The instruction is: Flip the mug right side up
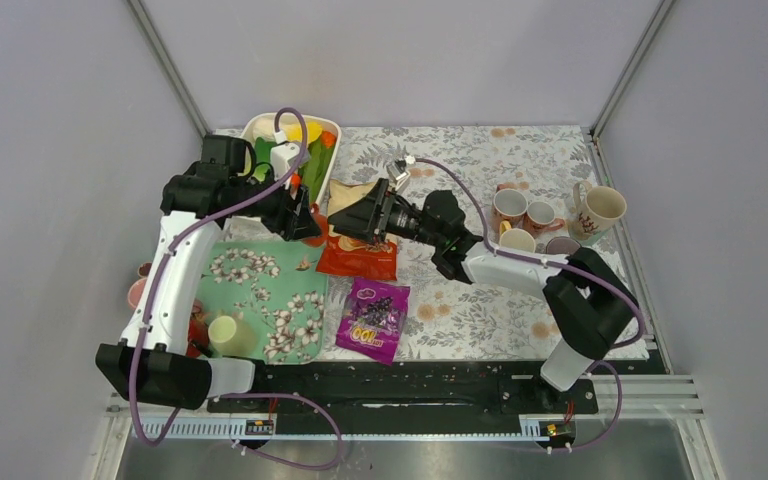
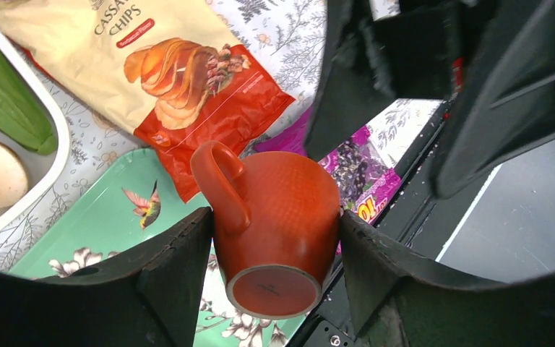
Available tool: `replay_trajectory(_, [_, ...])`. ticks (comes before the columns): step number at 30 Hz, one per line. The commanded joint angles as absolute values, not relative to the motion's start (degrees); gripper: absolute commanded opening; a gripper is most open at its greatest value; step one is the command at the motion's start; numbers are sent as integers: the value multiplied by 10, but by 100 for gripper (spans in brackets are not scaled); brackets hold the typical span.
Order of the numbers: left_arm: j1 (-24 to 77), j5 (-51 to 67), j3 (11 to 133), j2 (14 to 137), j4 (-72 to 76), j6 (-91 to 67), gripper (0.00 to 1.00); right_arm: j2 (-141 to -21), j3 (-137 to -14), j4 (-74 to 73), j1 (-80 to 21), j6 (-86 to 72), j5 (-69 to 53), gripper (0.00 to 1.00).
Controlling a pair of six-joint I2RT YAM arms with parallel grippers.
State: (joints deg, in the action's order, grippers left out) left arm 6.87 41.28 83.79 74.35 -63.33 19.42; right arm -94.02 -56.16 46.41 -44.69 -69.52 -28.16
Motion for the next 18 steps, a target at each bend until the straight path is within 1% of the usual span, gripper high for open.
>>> replay_trajectory(1, [81,455,864,720,-616,190,0,-980,-595,566,-459,-783,-295,81])
replay_trajectory(5, [92,462,863,717,-613,187,0,-1003,-608,635,-464,-837,-301,78])
replay_trajectory(7, [98,465,856,715,-608,185,0,-1009,-615,647,-467,-850,-302,73])
replay_trajectory(9, [103,470,853,715,-606,184,0,-1016,-623,670,-470,-867,-304,55])
replay_trajectory(11, [104,477,853,714,-605,185,0,-1029,-629,709,-472,-897,-303,29])
replay_trajectory(12, [104,483,854,713,-605,183,0,-1036,-631,736,-473,-916,-300,19])
replay_trajectory(13, [106,487,855,710,-602,181,0,-1044,-633,758,-472,-935,-297,13])
replay_trajectory(16, [111,490,856,703,-597,179,0,-1055,-644,778,-474,-952,-307,6])
replay_trajectory(17, [111,489,855,701,-593,179,0,-1054,-643,775,-474,-947,-307,1])
replay_trajectory(18, [111,488,853,699,-592,181,0,-1050,-639,771,-474,-940,-306,0])
